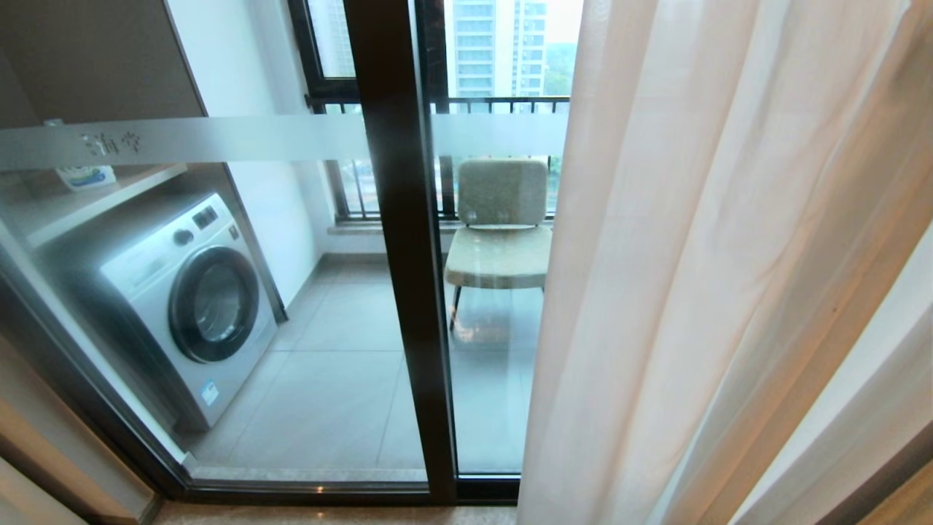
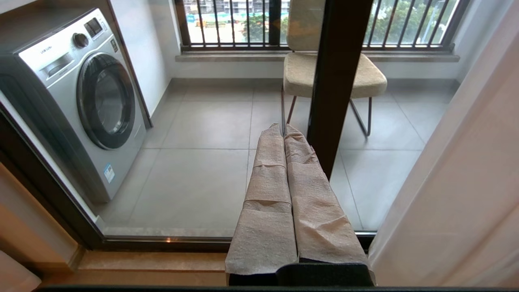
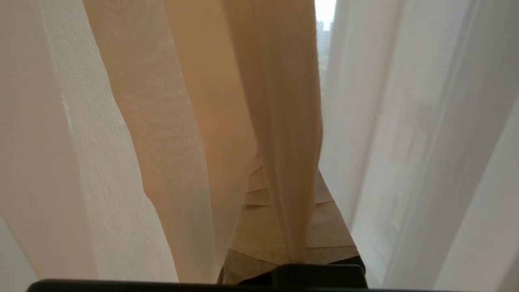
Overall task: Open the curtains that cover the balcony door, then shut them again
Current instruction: Pull the inner curtains open on both sides
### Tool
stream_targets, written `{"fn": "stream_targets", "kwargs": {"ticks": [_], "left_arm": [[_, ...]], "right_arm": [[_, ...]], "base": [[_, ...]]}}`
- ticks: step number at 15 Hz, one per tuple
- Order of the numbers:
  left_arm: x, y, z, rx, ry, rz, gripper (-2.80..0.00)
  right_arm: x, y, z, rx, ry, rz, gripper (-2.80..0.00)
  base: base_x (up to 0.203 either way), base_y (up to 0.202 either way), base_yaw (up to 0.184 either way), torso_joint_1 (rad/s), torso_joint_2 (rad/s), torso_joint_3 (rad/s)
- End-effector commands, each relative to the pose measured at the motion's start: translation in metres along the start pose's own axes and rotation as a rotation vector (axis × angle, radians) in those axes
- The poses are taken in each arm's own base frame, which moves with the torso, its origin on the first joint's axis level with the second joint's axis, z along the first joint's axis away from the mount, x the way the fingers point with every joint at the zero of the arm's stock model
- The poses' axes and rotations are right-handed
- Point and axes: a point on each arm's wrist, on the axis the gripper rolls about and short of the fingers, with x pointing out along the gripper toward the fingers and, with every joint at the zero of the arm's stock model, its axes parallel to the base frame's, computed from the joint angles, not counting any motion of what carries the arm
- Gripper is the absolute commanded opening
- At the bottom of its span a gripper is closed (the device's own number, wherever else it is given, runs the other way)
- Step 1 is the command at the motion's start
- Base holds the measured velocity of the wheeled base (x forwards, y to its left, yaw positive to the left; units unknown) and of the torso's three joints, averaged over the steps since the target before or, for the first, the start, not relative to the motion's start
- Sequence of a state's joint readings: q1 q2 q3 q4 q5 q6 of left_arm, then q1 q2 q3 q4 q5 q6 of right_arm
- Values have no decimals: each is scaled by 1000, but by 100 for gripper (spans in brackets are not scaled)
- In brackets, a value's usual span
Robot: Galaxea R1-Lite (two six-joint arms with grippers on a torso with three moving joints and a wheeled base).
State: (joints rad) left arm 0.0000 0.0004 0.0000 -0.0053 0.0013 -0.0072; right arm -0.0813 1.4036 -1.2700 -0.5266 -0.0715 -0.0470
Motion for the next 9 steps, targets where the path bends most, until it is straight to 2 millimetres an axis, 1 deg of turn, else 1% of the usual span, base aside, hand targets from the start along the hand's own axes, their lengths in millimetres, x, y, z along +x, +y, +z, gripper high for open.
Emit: {"fn": "stream_targets", "kwargs": {"ticks": [1, 9], "left_arm": [[0, 0, 0, 0, -1, 0, -280], [0, 0, 0, 0, -1, 0, -280]], "right_arm": [[0, 0, 0, 0, -4, -1, -280], [1, 0, 0, 1, -3, -1, -280]], "base": [[0, -193, 2, -1, 1, 7], [0, -189, 2, 3, 4, 2]]}}
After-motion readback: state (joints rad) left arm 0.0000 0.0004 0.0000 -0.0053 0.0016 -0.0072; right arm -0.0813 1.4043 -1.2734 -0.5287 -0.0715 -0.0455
